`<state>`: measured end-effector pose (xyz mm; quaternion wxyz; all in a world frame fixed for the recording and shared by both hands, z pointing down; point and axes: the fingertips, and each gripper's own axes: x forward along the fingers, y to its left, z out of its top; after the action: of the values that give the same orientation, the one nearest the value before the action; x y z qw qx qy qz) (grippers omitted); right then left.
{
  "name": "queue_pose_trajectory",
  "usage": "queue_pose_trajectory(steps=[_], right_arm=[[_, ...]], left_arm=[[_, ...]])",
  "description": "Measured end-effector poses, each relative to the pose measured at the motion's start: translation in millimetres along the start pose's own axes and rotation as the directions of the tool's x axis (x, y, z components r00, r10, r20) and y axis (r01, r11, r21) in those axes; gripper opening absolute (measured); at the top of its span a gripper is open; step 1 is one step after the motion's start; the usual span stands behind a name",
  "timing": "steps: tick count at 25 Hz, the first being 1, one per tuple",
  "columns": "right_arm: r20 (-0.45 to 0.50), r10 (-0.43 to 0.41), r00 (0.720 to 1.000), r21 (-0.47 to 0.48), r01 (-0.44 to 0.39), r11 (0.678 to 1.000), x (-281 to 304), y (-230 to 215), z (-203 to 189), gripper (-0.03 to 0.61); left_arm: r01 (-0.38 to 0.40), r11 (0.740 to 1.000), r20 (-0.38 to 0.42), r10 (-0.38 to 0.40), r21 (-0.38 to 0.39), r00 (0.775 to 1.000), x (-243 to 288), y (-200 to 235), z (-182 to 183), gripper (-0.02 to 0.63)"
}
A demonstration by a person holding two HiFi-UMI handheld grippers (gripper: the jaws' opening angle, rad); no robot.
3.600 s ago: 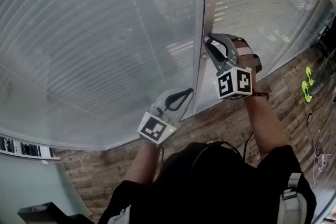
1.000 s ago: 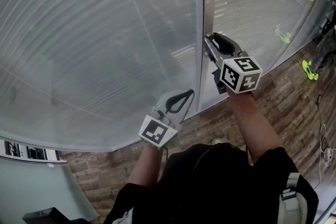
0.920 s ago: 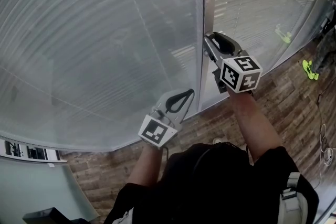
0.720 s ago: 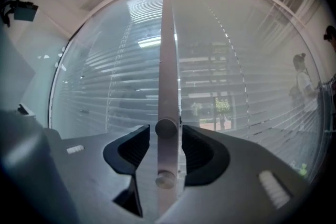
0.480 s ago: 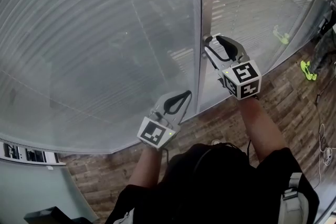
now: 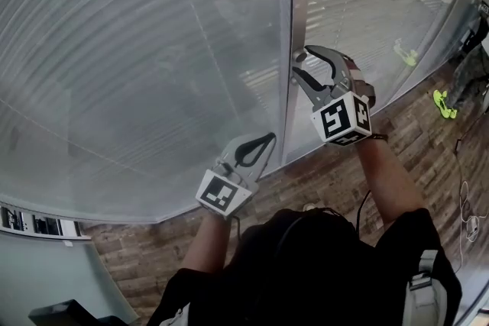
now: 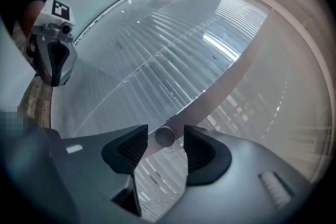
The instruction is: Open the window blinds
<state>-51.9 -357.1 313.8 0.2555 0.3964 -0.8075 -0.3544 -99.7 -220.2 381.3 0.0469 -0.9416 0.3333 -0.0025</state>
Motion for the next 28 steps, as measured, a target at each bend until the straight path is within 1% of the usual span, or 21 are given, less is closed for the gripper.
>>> queue_pose_trajectory(steps=[5, 8, 15, 20, 21, 25, 28], right_arm=[[-0.028, 0.0, 1.0, -0.16, -0.005, 0.987, 0, 1, 2, 0.219], [-0.038, 0.003, 0.999, -0.216, -0.011, 0.976, 2, 2, 1, 0.219], [-0.049, 0.014, 0.999, -0.274, -0.027, 0.961, 6, 5, 0, 0.218], [-0.062, 0.0, 0.998, -0.323, -0.02, 0.946, 8, 6, -2, 0.209], [-0.067, -0.002, 0.998, -0.328, -0.02, 0.944, 9, 6, -3, 0.19], [-0.076, -0.005, 0.997, -0.33, -0.02, 0.944, 11, 9, -7, 0.181], [-0.076, -0.022, 0.997, -0.349, -0.006, 0.937, 11, 9, -8, 0.172]], left_arm=[[0.001, 1.0, 0.017, -0.001, 0.008, 1.0, 0, 1, 5, 0.003], [0.001, 1.0, 0.002, -0.001, 0.015, 1.0, -2, 1, 3, 0.005], [0.005, 1.0, -0.009, -0.005, 0.022, 1.0, -2, 1, 3, 0.005], [-0.004, 1.0, -0.006, 0.004, 0.02, 1.0, -3, 3, 4, 0.003], [-0.003, 1.0, -0.008, 0.003, 0.019, 1.0, -3, 3, 4, 0.005], [-0.001, 1.0, -0.01, 0.001, 0.012, 1.0, -5, 2, 0, 0.005], [-0.005, 1.0, -0.014, 0.005, 0.007, 1.0, -6, 2, -3, 0.004]])
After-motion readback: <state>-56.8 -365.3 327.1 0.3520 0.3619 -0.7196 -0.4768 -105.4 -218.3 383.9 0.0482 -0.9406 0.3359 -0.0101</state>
